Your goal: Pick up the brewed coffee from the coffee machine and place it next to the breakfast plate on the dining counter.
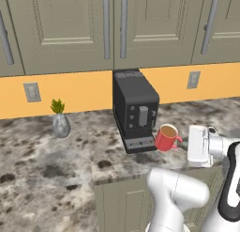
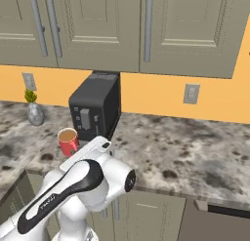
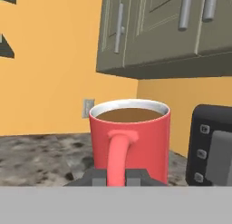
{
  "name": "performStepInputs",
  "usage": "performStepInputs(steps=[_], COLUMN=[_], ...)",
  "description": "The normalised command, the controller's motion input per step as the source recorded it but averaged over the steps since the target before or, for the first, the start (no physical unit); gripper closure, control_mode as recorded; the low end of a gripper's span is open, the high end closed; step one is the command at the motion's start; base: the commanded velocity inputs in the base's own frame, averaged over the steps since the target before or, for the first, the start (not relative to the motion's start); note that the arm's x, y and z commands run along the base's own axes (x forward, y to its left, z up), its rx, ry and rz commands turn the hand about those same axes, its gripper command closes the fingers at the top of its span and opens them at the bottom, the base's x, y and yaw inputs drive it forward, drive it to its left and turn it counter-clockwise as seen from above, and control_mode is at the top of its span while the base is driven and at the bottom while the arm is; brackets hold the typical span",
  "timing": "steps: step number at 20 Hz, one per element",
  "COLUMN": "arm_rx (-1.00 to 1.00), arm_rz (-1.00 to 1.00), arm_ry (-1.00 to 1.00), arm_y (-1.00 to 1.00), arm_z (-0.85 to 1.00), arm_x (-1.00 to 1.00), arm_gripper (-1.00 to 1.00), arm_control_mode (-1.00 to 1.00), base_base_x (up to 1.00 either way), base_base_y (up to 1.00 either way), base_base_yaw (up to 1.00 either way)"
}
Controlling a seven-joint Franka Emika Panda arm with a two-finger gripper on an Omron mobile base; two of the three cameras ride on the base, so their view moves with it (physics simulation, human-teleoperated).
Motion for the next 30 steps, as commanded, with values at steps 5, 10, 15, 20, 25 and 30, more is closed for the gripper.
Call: performStepInputs(steps=[5,10,15,20,25,30], arm_rx=[-0.04,-0.07,-0.06,-0.05,-0.04,0.0], arm_rz=[0.0,-0.01,-0.01,0.0,0.0,0.0], arm_ry=[-0.2,0.04,0.09,0.03,0.0,0.0], arm_y=[-0.01,-0.12,-0.01,0.25,0.14,0.0], arm_z=[0.66,0.64,0.25,-0.11,-0.07,0.0], arm_x=[-0.71,-0.06,0.0,0.0,0.0,0.0], arm_gripper=[1.0,1.0,1.0,1.0,1.0,1.0], arm_control_mode=[-1.0,-1.0,-1.0,-1.0,1.0,1.0], base_base_x=[0.0,0.0,0.0,0.0,-0.06,-0.38], base_base_y=[0.0,0.0,0.0,0.0,0.04,0.0], base_base_yaw=[0.0,0.0,0.0,0.0,-0.03,-0.42])
